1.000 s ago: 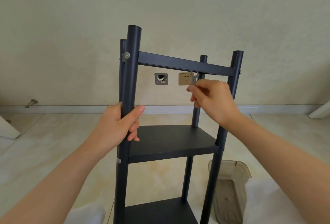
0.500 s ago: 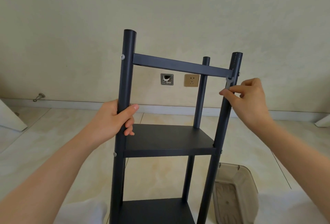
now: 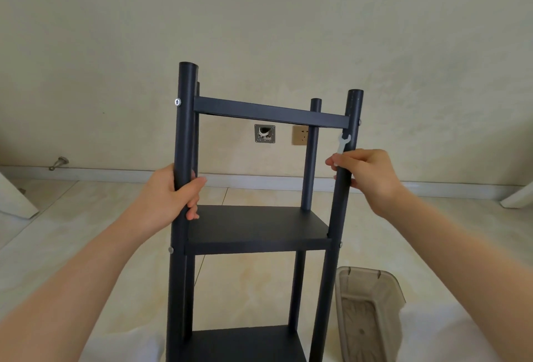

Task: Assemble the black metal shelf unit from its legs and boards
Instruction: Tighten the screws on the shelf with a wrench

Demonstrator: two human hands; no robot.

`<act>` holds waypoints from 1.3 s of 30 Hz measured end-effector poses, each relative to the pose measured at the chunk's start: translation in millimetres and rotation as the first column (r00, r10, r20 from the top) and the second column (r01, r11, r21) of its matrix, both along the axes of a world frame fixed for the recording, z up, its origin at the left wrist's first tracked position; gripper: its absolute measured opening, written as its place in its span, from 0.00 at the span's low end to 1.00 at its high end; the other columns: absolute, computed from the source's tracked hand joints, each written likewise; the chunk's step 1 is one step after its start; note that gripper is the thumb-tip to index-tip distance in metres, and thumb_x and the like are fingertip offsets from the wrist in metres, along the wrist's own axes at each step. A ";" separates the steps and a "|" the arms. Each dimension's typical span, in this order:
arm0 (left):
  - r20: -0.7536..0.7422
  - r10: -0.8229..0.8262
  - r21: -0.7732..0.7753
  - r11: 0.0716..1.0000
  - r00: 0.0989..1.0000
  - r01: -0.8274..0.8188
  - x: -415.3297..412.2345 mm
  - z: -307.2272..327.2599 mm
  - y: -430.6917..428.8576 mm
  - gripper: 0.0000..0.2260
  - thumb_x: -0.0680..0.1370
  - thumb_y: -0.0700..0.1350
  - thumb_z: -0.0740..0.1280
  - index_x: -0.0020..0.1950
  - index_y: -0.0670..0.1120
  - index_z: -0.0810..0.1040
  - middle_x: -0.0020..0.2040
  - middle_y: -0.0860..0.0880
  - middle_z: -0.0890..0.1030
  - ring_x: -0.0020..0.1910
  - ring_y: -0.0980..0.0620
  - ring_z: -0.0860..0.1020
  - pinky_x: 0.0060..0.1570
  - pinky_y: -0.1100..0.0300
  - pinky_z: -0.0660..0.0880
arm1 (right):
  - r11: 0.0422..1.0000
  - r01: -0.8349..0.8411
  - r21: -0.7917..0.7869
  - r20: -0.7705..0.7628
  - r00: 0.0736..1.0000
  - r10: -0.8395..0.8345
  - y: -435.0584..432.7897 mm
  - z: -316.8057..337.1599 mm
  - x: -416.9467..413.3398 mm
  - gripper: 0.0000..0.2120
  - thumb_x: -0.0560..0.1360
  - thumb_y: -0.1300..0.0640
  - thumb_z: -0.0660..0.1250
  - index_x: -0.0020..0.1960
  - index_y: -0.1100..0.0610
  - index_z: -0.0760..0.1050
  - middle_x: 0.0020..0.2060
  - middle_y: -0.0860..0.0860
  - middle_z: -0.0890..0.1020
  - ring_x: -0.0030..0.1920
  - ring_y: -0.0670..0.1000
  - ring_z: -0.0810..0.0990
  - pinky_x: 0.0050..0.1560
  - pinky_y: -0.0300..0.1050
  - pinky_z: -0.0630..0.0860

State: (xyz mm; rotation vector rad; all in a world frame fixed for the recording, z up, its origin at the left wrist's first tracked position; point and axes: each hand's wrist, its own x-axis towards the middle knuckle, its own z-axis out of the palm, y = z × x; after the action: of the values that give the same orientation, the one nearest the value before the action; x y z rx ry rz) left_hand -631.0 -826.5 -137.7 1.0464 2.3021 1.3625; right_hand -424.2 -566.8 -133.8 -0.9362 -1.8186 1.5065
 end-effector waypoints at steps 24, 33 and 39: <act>0.136 0.310 -0.012 0.950 0.941 -0.311 -38.3 -21.9 -9.6 0.08 0.78 0.46 0.73 0.48 0.46 0.75 0.33 0.50 0.83 0.41 0.47 0.84 0.58 0.43 0.79 | 0.906 -0.212 0.366 -0.173 0.941 0.290 -74.5 47.4 11.1 0.07 0.74 0.60 0.73 0.41 0.49 0.86 0.48 0.50 0.79 0.50 0.49 0.80 0.52 0.46 0.81; 0.006 0.392 -0.066 0.918 0.920 -0.391 -41.6 -30.2 -1.2 0.11 0.76 0.49 0.75 0.45 0.47 0.74 0.43 0.49 0.79 0.46 0.47 0.79 0.50 0.50 0.79 | 0.871 -0.254 0.422 -0.104 0.940 0.324 -87.2 46.5 15.9 0.04 0.73 0.58 0.73 0.44 0.51 0.86 0.49 0.52 0.77 0.53 0.50 0.79 0.52 0.42 0.80; -0.236 0.452 -0.284 0.815 0.860 -0.506 -29.9 -24.9 9.4 0.22 0.77 0.51 0.73 0.63 0.40 0.71 0.57 0.43 0.77 0.56 0.41 0.78 0.52 0.48 0.77 | 0.832 -0.331 0.446 -0.079 0.911 0.405 -89.6 54.5 18.3 0.04 0.73 0.57 0.72 0.43 0.52 0.86 0.49 0.51 0.81 0.52 0.46 0.80 0.50 0.37 0.79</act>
State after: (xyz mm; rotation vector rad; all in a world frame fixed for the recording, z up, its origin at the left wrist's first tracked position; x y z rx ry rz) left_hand -660.9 -817.1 -162.6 0.4894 2.9253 0.9879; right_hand -405.9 -656.4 -79.3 -0.2405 -2.1609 1.2672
